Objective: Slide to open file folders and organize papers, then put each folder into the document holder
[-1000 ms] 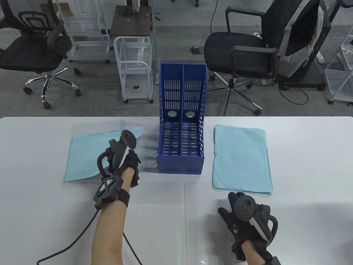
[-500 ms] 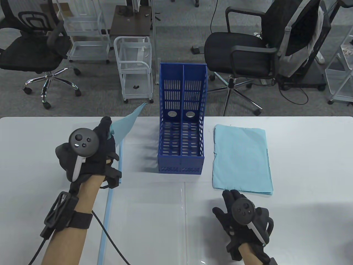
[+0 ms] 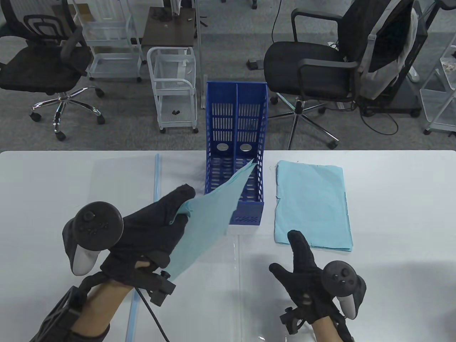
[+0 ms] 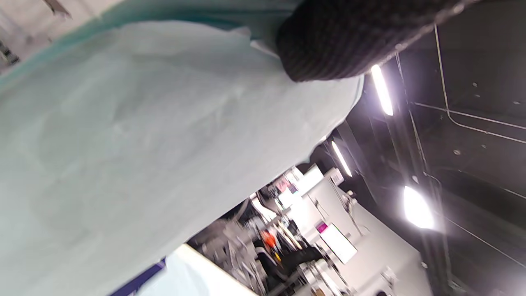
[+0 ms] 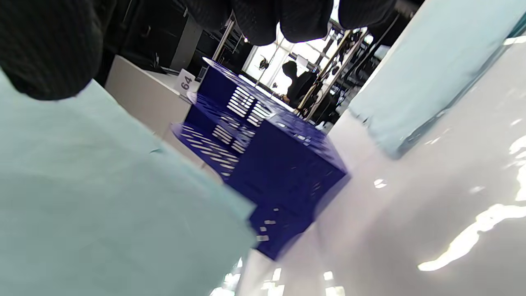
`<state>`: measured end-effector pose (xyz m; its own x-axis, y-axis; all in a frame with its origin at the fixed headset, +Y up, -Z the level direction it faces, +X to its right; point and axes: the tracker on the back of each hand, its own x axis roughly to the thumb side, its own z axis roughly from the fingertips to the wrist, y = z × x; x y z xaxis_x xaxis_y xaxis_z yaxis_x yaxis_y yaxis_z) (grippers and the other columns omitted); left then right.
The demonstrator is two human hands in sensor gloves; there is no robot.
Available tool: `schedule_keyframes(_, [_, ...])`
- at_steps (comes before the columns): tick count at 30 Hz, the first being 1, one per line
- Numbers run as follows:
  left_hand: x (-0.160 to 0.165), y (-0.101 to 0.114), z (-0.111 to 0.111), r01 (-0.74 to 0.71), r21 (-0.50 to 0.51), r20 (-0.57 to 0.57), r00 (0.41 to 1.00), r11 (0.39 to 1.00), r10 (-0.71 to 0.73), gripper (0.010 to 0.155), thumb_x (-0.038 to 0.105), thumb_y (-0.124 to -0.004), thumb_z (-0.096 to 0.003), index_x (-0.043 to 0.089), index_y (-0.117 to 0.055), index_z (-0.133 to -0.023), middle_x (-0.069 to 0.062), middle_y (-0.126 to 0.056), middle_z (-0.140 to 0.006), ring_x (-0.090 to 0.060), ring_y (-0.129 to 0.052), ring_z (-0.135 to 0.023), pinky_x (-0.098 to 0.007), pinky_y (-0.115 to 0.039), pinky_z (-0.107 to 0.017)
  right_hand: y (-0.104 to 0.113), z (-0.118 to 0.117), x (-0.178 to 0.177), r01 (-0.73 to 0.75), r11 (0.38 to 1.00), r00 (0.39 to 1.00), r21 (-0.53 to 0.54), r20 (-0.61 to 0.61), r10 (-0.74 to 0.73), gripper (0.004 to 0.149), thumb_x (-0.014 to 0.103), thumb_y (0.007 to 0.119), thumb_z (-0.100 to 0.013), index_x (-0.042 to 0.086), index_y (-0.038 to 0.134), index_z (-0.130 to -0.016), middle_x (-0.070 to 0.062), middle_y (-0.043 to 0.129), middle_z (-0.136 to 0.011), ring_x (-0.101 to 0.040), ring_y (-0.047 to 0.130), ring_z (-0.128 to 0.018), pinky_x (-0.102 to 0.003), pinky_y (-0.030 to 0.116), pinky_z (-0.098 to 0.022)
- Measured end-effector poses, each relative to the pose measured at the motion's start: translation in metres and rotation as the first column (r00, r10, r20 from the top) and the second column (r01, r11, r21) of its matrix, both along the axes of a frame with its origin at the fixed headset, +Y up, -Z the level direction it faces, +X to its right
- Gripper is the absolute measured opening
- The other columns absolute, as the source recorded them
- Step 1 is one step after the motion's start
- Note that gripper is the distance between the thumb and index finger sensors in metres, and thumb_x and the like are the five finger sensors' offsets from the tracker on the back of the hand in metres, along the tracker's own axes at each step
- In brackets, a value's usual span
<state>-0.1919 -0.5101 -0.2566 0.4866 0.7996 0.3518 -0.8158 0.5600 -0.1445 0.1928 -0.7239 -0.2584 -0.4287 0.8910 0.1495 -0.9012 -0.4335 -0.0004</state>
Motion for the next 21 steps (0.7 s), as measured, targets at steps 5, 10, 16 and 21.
schedule_keyframes(5, [0.018,-0.021,-0.004,-0.06,-0.158,0.158,0.984,0.986,0.086,0.059,0.027,-0.089,-0.0425,0.034,-0.08,-0.1,0.004,-0.102,-0.081,-0.023,-0.106,-0.069,-0.049,-0.081,-0.064,0.001,-0.003,0.007,0.168,0.985,0.98,-0.042,-0.104,-0.171,0.105,0.073,0.082,-0.03,0.027,0.027,-0.106,-0.006,0.036,-0.118,-0.037,0.043,-0.109,-0.059,0.044,-0.076])
schedule_keyframes(10, [0.032,-0.054,-0.013,-0.109,-0.326,0.245,0.95,0.939,0.195,0.058,0.028,-0.089,-0.0427,0.033,-0.08,-0.1,0.003,-0.102,-0.081,-0.024,-0.106,-0.068,-0.049,-0.081,-0.063,-0.002,-0.007,0.0,0.456,0.856,0.732,-0.245,-0.443,-0.517,0.095,0.064,0.089,-0.035,0.025,0.044,-0.108,-0.007,0.062,-0.114,-0.04,0.073,-0.1,-0.06,0.06,-0.074])
schedule_keyframes(16, [0.032,-0.086,-0.026,-0.147,-0.419,0.227,0.938,0.896,0.261,0.059,0.03,-0.089,-0.0428,0.032,-0.078,-0.101,0.002,-0.101,-0.082,-0.024,-0.106,-0.068,-0.05,-0.081,-0.063,0.006,-0.003,-0.003,0.394,0.901,0.821,-0.181,-0.372,-0.433,0.045,0.044,0.088,-0.041,0.026,0.086,-0.083,0.005,0.104,-0.071,-0.017,0.108,-0.056,-0.042,0.09,-0.05])
schedule_keyframes(21, [0.024,-0.11,-0.032,-0.289,-0.489,0.274,0.845,0.823,0.459,0.071,0.044,-0.089,-0.044,0.032,-0.064,-0.11,-0.001,-0.089,-0.099,-0.029,-0.098,-0.081,-0.053,-0.077,-0.066,0.0,-0.005,0.002,0.4,0.895,0.859,-0.2,-0.258,-0.441,0.042,0.044,0.088,-0.041,0.025,0.089,-0.079,0.004,0.107,-0.065,-0.014,0.111,-0.048,-0.038,0.094,-0.044])
